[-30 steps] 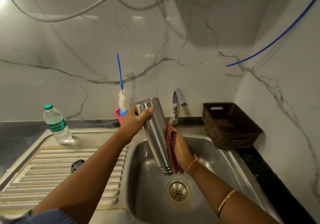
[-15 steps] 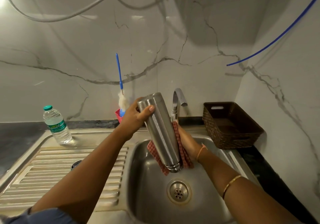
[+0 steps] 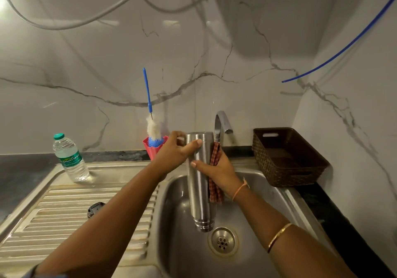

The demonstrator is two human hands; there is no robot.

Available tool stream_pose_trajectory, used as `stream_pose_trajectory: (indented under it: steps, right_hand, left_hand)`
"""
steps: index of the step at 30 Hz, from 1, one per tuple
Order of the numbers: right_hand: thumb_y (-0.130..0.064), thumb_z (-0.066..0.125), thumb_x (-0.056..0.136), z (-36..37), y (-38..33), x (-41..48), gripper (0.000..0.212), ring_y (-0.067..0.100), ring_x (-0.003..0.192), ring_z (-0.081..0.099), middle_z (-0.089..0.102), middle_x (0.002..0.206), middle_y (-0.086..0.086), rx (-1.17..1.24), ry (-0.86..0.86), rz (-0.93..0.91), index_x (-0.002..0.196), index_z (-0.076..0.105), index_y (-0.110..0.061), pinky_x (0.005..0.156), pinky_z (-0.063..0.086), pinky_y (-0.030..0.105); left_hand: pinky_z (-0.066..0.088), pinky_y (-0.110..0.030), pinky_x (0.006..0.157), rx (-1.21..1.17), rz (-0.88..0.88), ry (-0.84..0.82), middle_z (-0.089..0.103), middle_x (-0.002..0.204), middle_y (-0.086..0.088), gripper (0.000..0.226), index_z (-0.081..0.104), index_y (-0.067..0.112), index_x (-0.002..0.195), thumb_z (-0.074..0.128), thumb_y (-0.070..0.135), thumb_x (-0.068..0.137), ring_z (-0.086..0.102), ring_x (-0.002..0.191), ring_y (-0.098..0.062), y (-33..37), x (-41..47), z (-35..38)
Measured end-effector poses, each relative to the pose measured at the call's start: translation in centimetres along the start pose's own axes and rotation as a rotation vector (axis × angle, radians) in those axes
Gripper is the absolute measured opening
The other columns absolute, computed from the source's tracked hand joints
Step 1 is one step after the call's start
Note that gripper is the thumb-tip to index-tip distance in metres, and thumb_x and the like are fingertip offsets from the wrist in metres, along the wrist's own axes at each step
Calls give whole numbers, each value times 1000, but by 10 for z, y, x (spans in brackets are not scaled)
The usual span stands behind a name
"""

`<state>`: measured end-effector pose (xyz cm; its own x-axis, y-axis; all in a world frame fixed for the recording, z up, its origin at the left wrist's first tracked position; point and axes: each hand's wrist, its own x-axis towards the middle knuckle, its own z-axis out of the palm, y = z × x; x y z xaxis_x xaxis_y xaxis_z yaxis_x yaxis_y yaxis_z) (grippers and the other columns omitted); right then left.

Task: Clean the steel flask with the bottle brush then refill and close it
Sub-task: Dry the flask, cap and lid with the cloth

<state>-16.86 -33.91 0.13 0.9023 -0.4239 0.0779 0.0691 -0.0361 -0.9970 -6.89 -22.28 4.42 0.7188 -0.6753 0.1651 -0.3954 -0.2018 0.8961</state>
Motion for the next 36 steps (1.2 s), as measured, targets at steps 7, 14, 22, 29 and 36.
stream_pose_trajectory:
  steps: [7,14,22,29,36]
  right_hand:
    - [-37,81,65,20,-4,-4,93,11,114,49,47,130,-4,-521,301,-222,140,27,-24,92,49,27]
    - [-31,39,97,-8,-40,-5,59,20,130,36,36,142,4,52,-244,29,149,12,-23,111,29,41]
    - [-49,26,98,-5,-7,-1,43,19,115,55,57,128,6,53,-124,18,128,49,-29,100,42,35]
    - [-41,24,101,7,1,-8,40,13,114,51,51,128,-2,-121,-65,-97,136,36,-27,101,42,33]
    - [-37,27,100,4,-44,6,34,15,105,59,59,118,6,82,-50,-202,119,51,-24,90,50,26]
  left_hand:
    - [55,-28,71,331,-146,299,61,92,0,69,50,13,112,55,69,74,63,81,-15,20,1,25]
    - [55,-37,82,106,-143,127,63,92,1,58,51,15,113,59,60,77,63,87,-17,4,-4,9]
    - [50,-29,73,131,-32,241,58,88,8,53,49,24,107,60,63,73,59,84,-11,11,-10,11]
    - [54,-36,78,136,-165,214,60,88,3,46,53,23,103,60,62,78,61,87,-17,-2,-2,6]
    - [55,-37,82,108,49,57,61,95,6,77,52,25,111,66,74,53,62,88,-16,16,-9,-4]
